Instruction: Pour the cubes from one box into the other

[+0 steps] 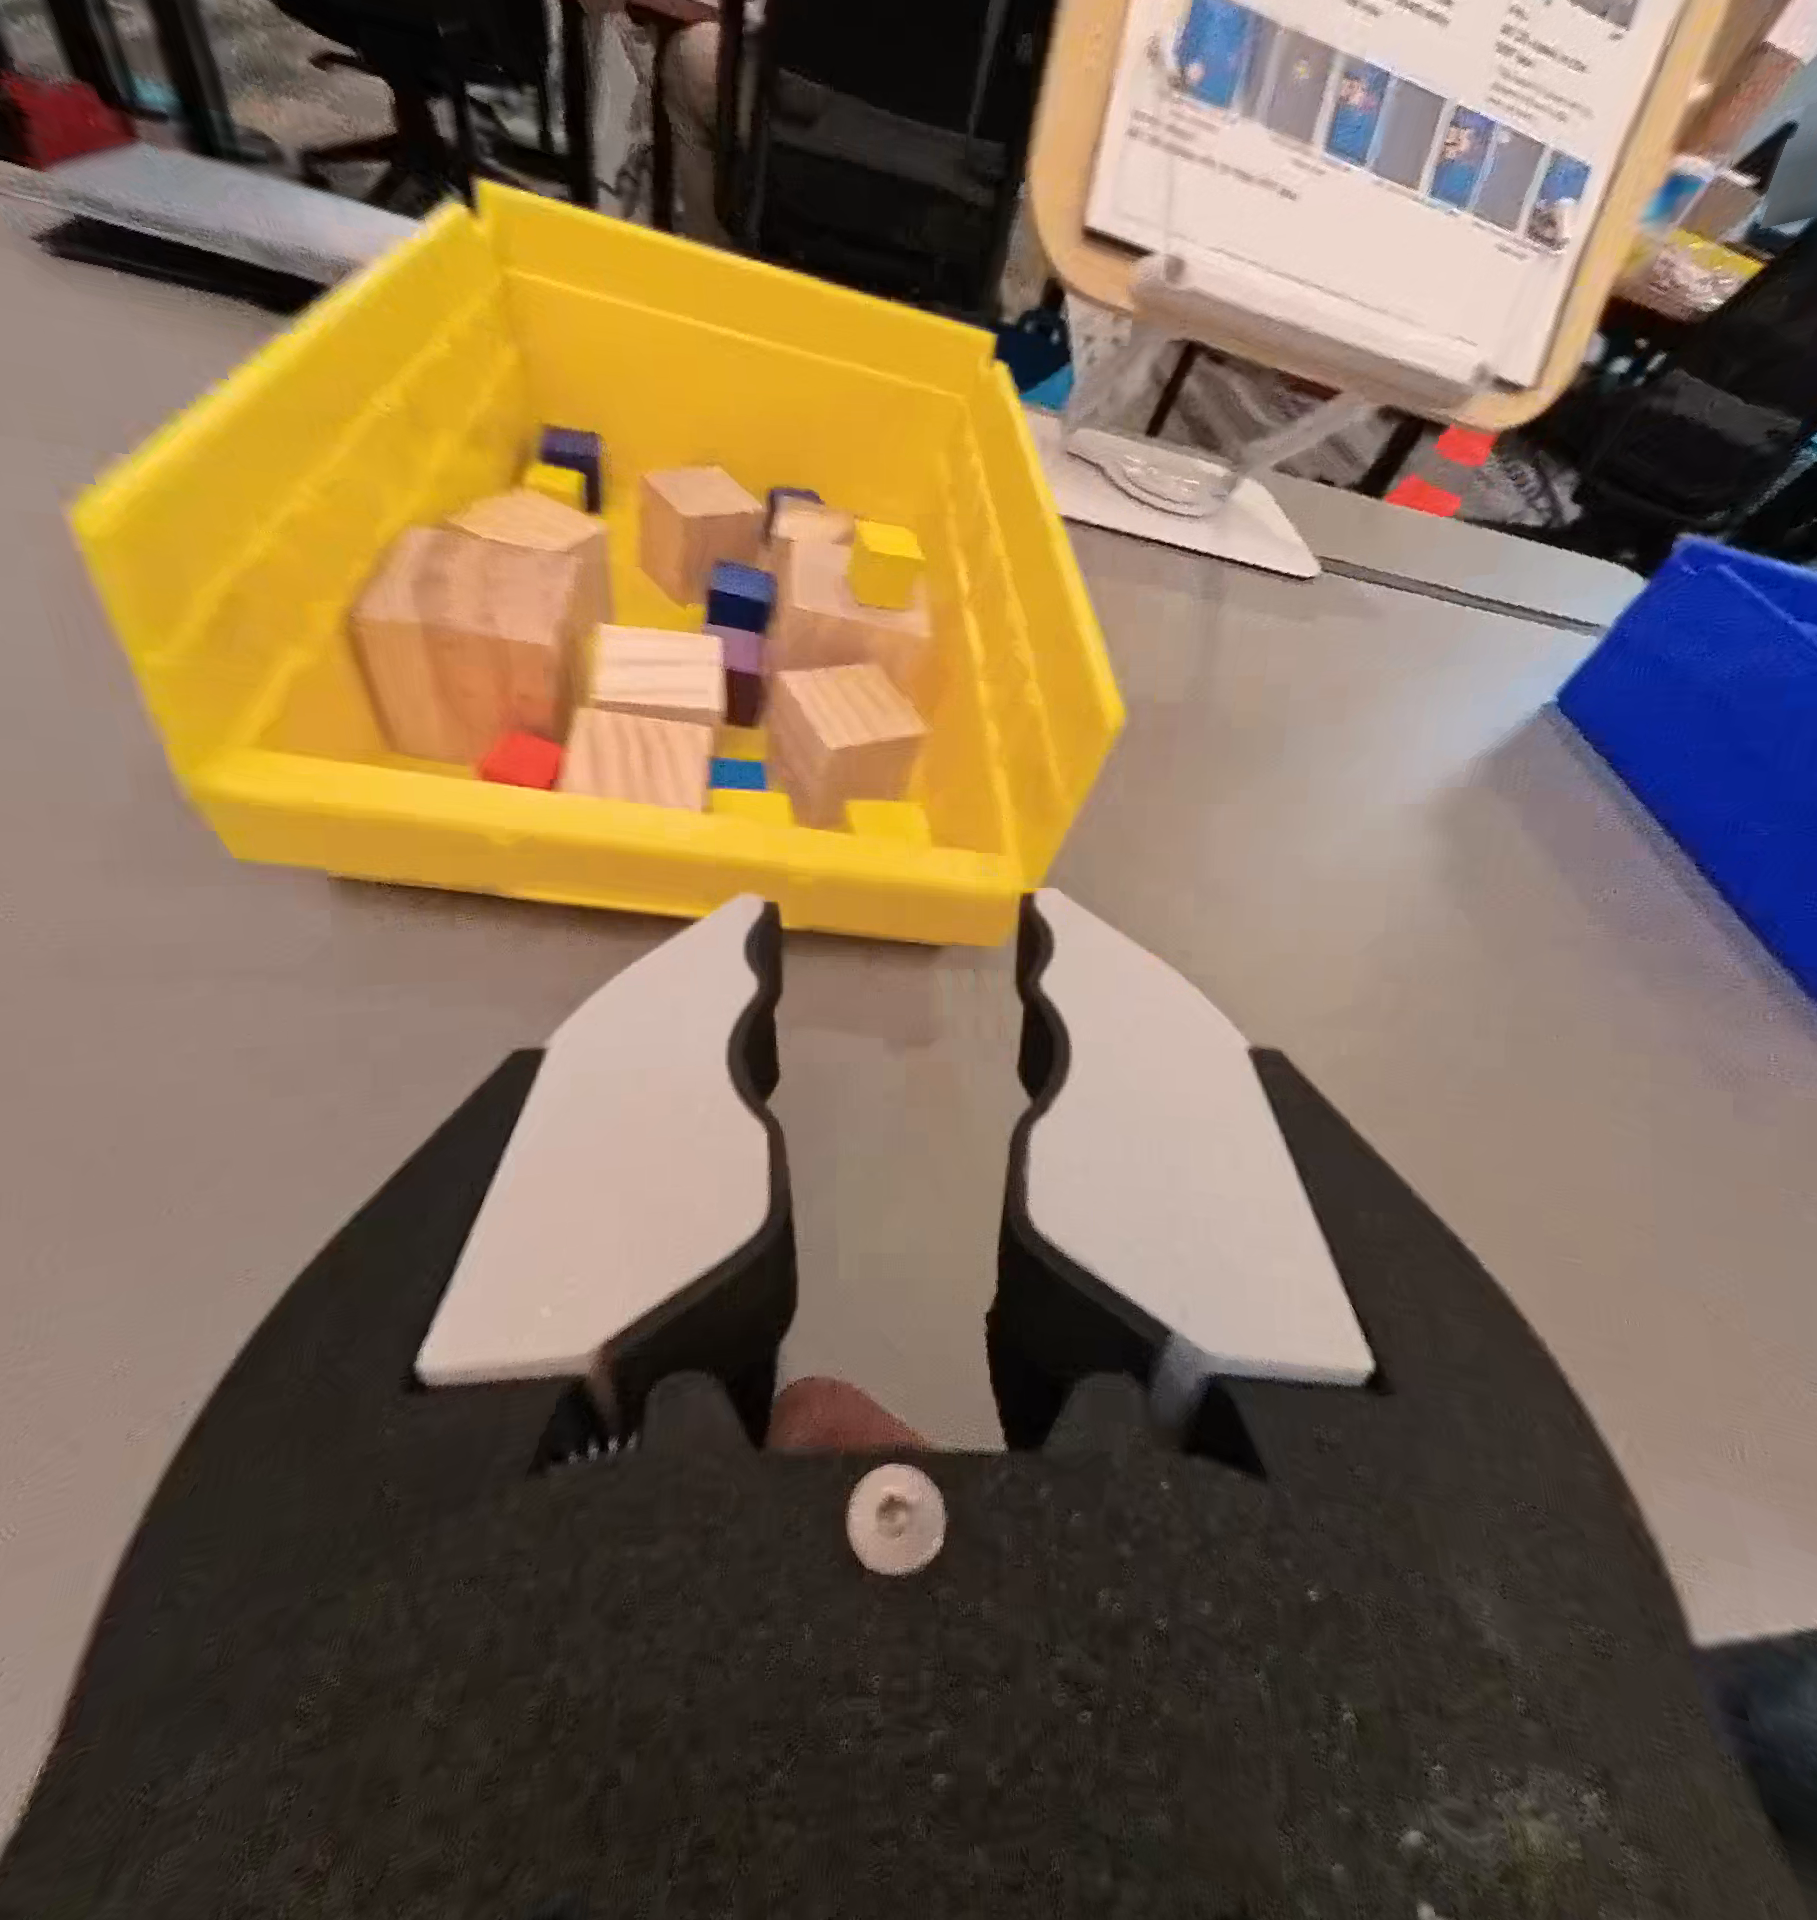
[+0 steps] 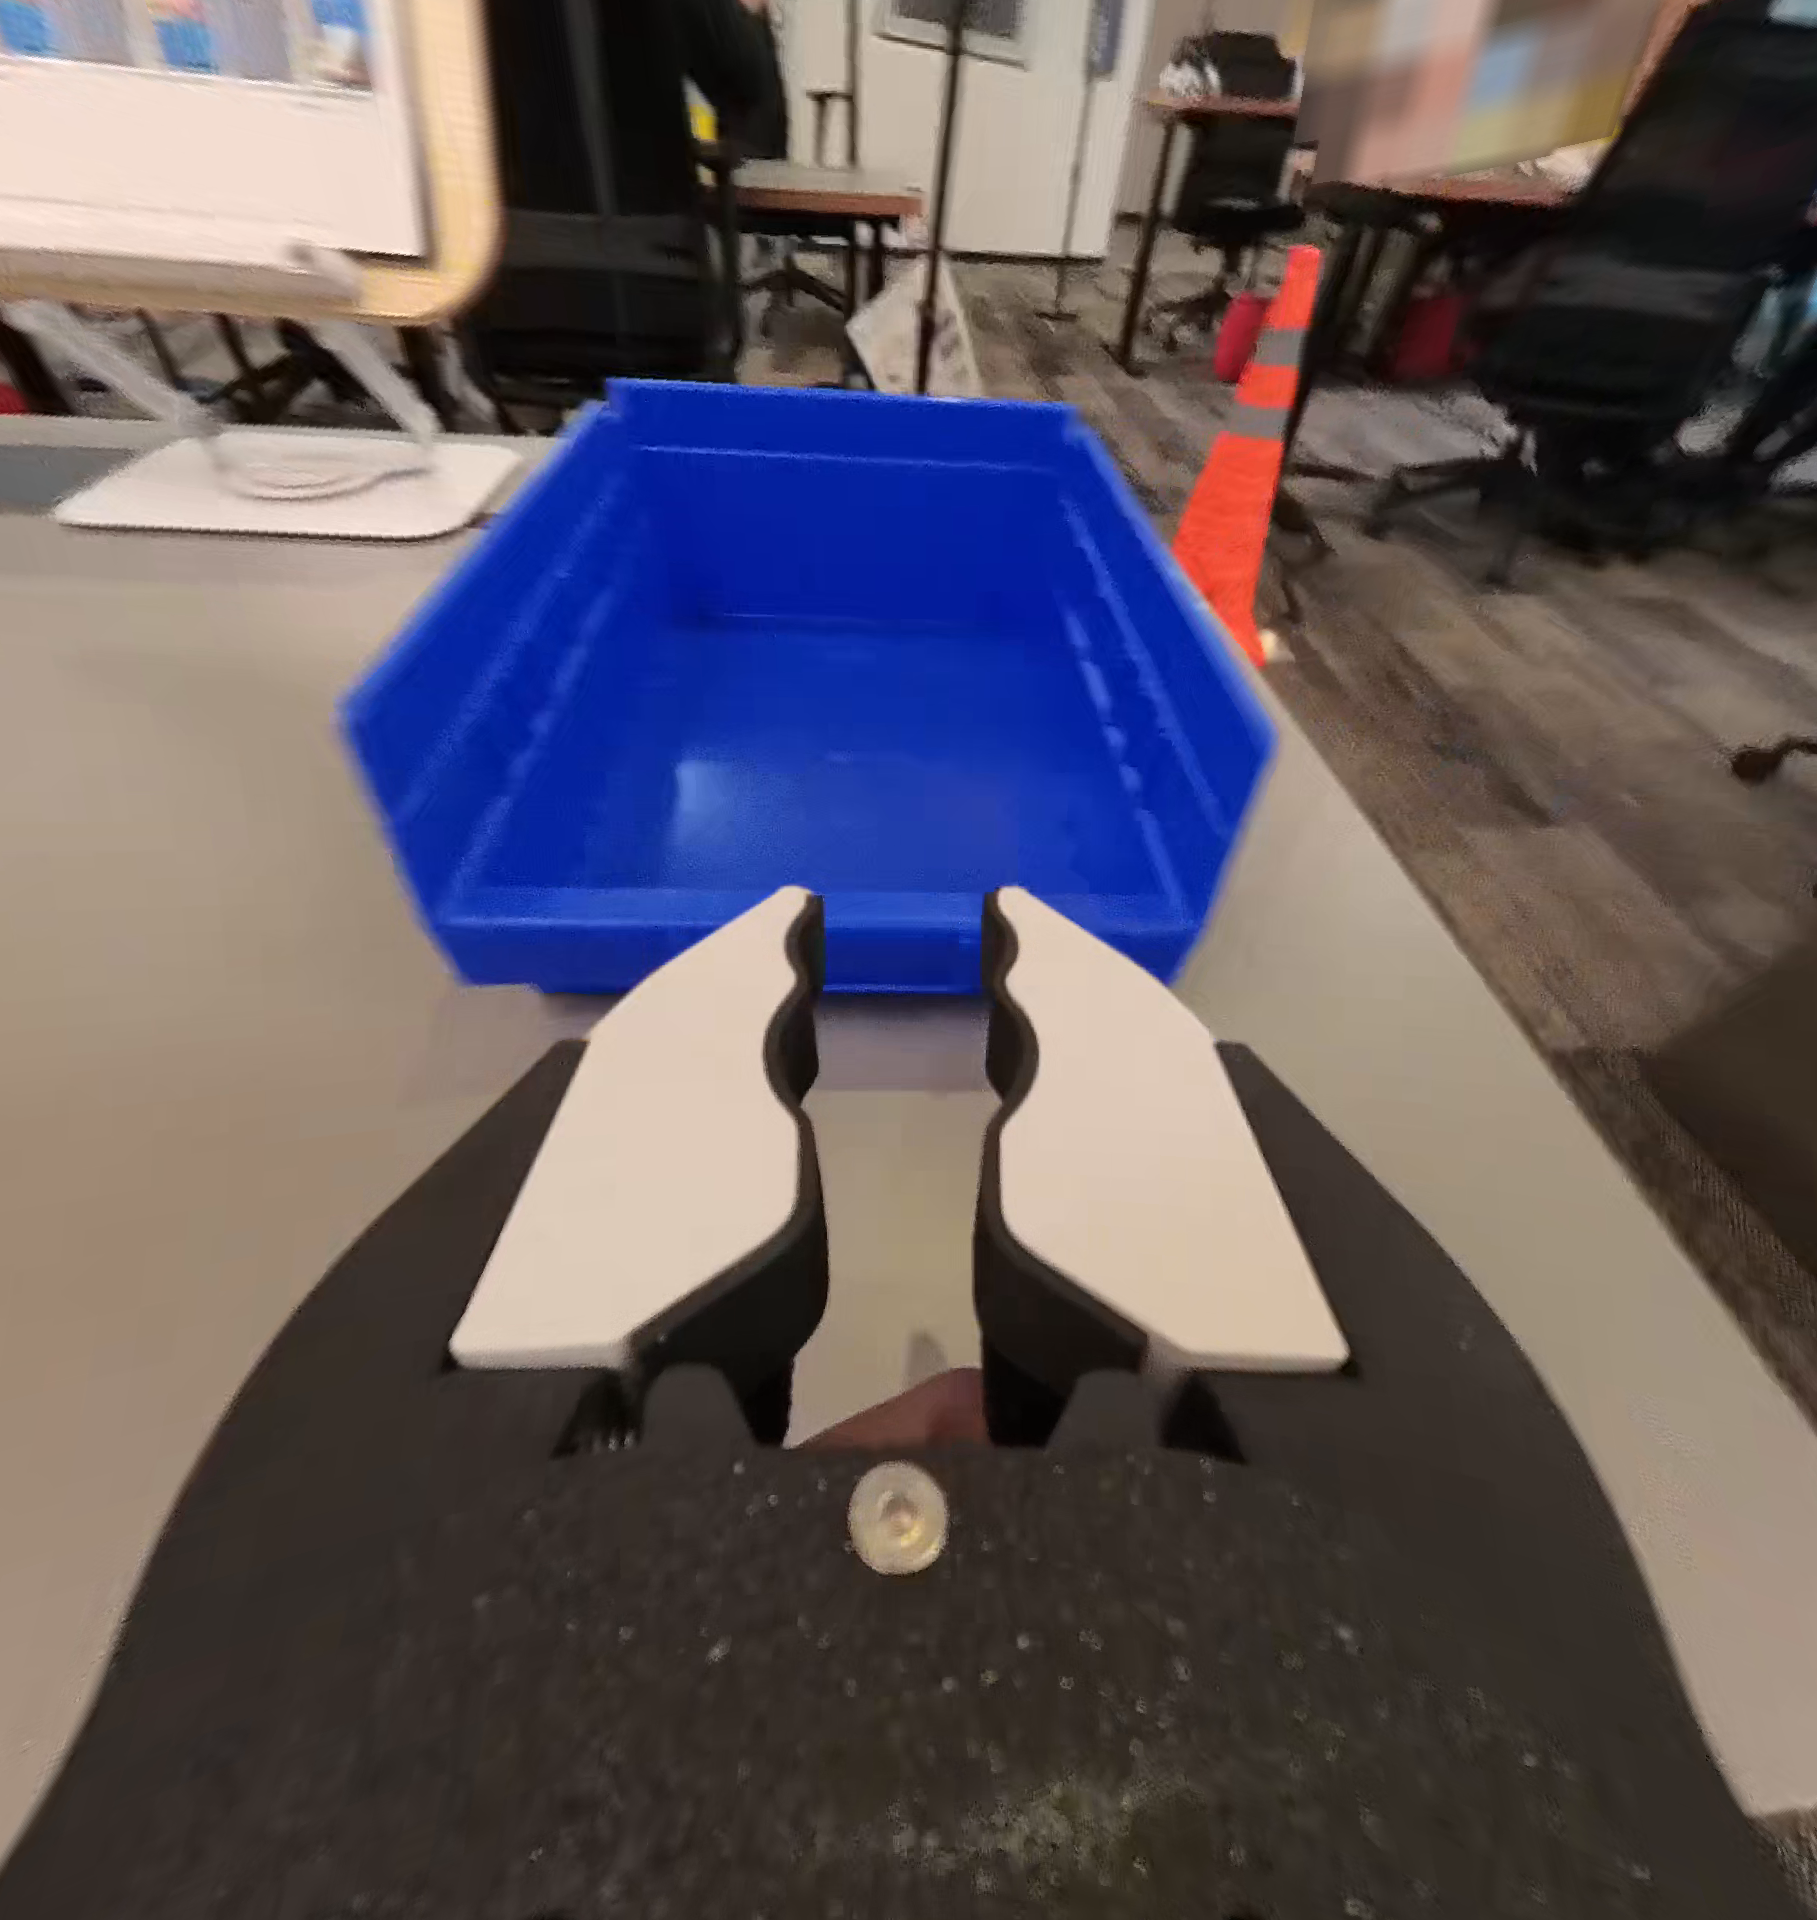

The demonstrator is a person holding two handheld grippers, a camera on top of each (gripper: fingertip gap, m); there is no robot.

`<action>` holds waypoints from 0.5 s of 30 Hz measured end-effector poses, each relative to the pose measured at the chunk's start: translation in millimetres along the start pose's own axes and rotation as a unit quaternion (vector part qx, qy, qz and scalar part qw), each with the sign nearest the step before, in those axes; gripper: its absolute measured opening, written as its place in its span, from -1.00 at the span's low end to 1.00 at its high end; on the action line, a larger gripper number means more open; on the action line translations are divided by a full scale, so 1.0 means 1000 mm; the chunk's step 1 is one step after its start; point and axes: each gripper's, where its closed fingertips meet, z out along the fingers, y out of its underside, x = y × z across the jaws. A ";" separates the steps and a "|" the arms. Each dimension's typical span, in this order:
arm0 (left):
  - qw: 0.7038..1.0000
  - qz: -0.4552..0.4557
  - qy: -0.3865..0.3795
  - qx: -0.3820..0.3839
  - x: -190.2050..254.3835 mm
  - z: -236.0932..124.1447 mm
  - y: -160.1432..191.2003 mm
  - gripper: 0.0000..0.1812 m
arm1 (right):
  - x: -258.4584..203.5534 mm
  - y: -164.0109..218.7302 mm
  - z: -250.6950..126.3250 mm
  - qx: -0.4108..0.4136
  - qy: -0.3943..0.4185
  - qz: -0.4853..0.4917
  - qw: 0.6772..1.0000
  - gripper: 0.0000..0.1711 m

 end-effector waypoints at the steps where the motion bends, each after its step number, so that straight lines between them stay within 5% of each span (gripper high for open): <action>1: 1.000 0.009 0.015 -0.006 0.016 0.003 0.005 -0.53 | 0.012 0.000 0.003 -0.006 0.000 0.016 1.000 -0.68; 7: 0.990 0.141 -0.019 -0.008 0.037 0.014 0.019 -0.52 | 0.013 0.019 0.019 -0.038 -0.009 0.000 0.999 -0.68; 15: 0.999 0.039 0.009 -0.030 0.019 0.016 0.022 -0.53 | -0.006 0.019 0.021 -0.035 -0.024 -0.021 0.999 -0.70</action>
